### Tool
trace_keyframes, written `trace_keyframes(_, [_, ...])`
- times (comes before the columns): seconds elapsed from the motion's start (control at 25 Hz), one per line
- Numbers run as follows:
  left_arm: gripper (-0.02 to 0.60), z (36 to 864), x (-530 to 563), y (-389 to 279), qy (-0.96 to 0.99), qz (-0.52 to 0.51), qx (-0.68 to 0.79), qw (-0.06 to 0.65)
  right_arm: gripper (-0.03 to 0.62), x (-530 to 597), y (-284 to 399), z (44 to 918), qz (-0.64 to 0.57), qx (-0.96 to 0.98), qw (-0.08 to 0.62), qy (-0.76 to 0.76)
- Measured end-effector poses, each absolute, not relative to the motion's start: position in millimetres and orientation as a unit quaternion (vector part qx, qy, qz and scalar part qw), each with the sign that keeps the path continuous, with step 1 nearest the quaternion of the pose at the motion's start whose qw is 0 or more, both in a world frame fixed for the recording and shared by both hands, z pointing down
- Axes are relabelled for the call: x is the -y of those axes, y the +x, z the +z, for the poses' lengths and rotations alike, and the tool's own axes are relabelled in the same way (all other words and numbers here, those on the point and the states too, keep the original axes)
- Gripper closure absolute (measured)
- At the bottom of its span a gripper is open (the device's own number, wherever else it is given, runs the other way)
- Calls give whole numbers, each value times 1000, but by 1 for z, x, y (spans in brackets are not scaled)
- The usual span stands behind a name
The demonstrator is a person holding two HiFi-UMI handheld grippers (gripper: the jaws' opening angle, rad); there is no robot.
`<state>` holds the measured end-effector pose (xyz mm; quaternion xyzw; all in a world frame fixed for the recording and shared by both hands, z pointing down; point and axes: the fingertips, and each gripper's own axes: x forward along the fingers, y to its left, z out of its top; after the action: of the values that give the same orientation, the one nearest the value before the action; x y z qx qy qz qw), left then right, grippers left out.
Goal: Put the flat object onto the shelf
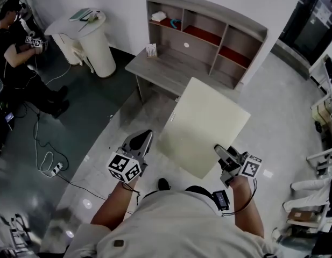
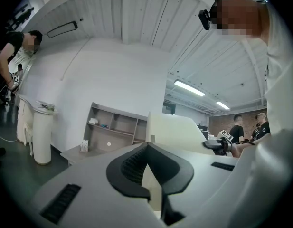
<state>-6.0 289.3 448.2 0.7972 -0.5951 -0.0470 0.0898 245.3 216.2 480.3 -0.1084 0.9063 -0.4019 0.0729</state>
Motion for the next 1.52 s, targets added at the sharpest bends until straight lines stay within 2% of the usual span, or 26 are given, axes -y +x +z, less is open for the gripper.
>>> trace_keyframes(0.72, [566, 458, -210, -41, 800, -37, 591, 100, 312, -128, 204, 502, -422, -896, 68, -120])
trace_keyframes(1.2, [566, 463, -77, -39, 801, -35, 590, 97, 312, -1, 195, 500, -401, -908, 64, -100])
trace_keyframes(1.52, [566, 455, 4, -15, 802, -41, 588, 95, 312, 75, 220, 506, -413, -902, 57, -116])
